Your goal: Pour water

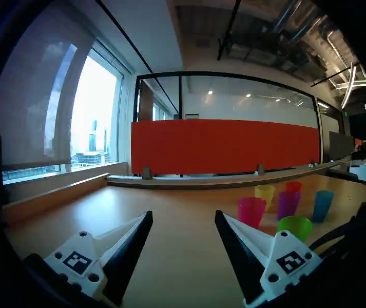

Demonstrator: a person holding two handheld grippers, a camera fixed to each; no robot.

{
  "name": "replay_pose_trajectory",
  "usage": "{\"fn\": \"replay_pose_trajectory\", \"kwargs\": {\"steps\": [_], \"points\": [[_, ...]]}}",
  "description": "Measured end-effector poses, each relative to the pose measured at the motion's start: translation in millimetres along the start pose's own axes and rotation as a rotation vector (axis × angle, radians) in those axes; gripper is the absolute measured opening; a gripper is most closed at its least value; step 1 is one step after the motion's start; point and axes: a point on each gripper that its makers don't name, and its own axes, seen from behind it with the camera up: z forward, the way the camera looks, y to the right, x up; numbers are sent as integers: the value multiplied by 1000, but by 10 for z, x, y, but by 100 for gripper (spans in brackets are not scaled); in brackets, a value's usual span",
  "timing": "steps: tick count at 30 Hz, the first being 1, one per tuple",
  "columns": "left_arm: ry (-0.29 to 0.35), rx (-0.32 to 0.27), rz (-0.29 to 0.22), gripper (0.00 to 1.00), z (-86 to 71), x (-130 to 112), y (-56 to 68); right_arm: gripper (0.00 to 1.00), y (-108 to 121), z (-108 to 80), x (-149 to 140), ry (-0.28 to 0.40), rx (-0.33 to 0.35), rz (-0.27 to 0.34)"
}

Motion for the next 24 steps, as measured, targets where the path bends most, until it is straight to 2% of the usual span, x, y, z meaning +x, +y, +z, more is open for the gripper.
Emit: {"fn": "replay_pose_trajectory", "kwargs": {"steps": [9,15,24], "points": [[0,0,0,90,1,-2,2,99,-4,3,-93,-1,-1,-10],[0,0,0,90,0,0,2,99,-48,-19,-85,9,7,-38],[0,0,0,90,-1,-4,5,99,-90,-71,-54,18,12,-44]]}}
